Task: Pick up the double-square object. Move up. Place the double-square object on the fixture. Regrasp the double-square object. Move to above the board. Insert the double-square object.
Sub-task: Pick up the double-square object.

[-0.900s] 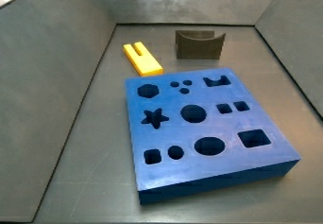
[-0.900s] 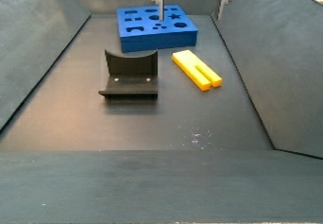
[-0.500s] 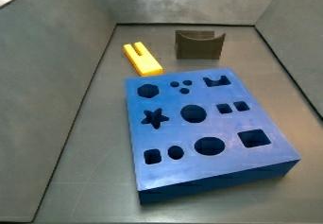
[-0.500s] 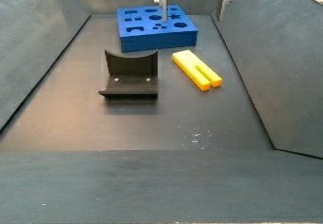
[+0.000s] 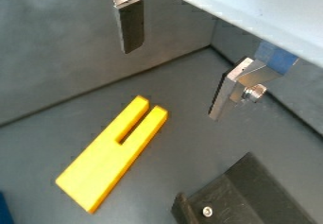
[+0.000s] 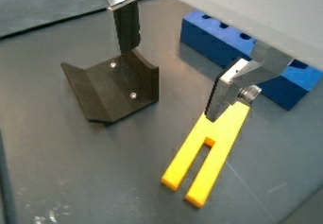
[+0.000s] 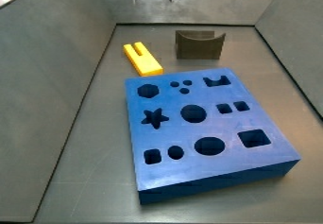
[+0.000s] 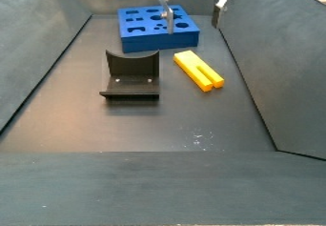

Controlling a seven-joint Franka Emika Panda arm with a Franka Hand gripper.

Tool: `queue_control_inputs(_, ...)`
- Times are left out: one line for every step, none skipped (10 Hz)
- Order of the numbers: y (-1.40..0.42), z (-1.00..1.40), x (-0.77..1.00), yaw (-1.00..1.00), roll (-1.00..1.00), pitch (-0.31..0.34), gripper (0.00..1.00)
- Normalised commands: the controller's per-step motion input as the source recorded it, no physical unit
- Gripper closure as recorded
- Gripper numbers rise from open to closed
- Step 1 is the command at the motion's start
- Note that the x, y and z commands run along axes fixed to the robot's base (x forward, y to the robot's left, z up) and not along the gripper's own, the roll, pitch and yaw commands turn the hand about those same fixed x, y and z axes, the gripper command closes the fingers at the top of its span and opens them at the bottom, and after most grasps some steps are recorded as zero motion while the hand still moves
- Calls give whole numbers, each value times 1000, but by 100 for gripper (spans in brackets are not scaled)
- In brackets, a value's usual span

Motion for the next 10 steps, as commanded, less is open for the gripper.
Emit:
queue_control_inputs(-211,-717,-140,326,0,-174,0)
queue_control_inputs(-220,-786,-106,317,20,-160,0)
queue_control_inputs(-226,-840,-134,309,49,-150,0)
queue_control_inputs(-220,-857,-174,297,80,-150,0)
queue_control_inputs(-183,-854,-143,306,76,-146,0)
queue_control_inputs(-120,-857,-74,286,61,-131,0)
queue_control_inputs(-40,-903,-26,254,63,-123,0)
queue_control_inputs(-34,-909,-63,237,73,-140,0)
queue_control_inputs(-23,-914,-29,240,60,-133,0)
queue_control_inputs(-46,-923,-46,231,63,-141,0)
